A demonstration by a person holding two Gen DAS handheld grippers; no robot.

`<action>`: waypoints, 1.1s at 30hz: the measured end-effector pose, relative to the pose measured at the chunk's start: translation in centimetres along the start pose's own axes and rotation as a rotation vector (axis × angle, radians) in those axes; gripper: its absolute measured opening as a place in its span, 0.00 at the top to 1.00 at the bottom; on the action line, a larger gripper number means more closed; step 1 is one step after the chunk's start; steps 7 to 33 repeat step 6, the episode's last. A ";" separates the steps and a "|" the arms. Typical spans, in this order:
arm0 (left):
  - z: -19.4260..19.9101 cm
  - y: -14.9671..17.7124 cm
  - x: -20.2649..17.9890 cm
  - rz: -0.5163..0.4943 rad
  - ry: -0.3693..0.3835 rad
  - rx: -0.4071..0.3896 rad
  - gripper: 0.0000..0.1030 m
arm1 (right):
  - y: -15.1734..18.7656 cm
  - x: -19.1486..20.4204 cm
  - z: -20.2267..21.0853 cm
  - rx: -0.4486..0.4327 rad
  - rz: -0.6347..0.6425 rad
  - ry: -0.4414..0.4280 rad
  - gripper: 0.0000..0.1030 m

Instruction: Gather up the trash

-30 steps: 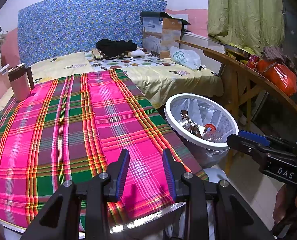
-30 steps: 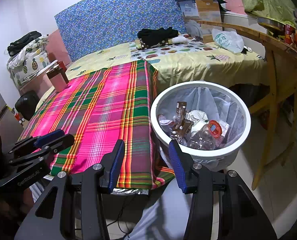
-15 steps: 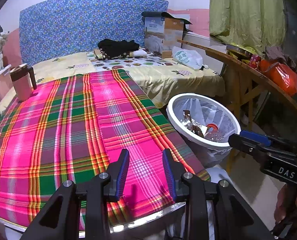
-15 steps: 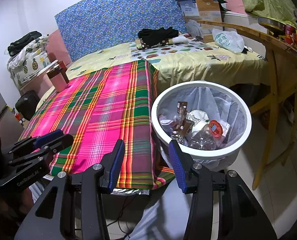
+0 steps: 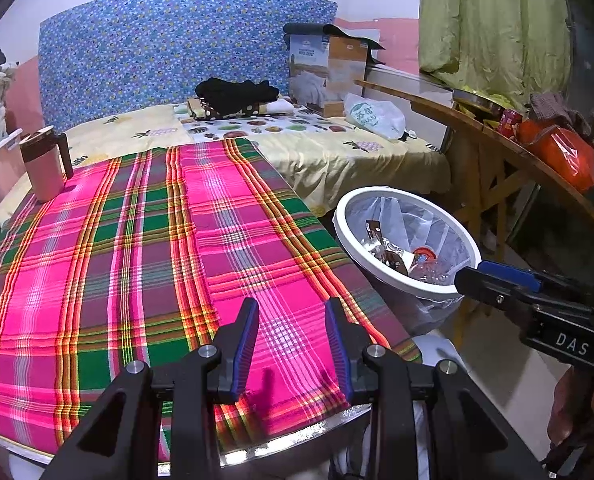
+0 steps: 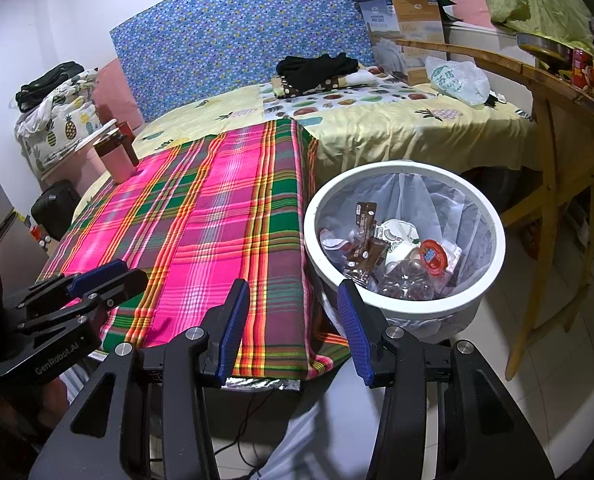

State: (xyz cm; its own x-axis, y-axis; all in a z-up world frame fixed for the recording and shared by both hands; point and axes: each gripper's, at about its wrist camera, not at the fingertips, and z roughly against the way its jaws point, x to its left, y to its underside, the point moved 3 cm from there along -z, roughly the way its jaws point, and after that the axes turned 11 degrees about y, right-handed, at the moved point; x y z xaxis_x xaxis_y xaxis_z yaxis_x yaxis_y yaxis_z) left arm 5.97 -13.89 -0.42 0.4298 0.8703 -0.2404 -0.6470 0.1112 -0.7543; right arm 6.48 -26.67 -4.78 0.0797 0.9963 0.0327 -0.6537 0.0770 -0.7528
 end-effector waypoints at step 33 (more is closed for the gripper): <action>-0.3 0.2 0.1 0.010 -0.010 0.011 0.67 | -0.1 -0.2 0.0 0.001 0.000 0.000 0.54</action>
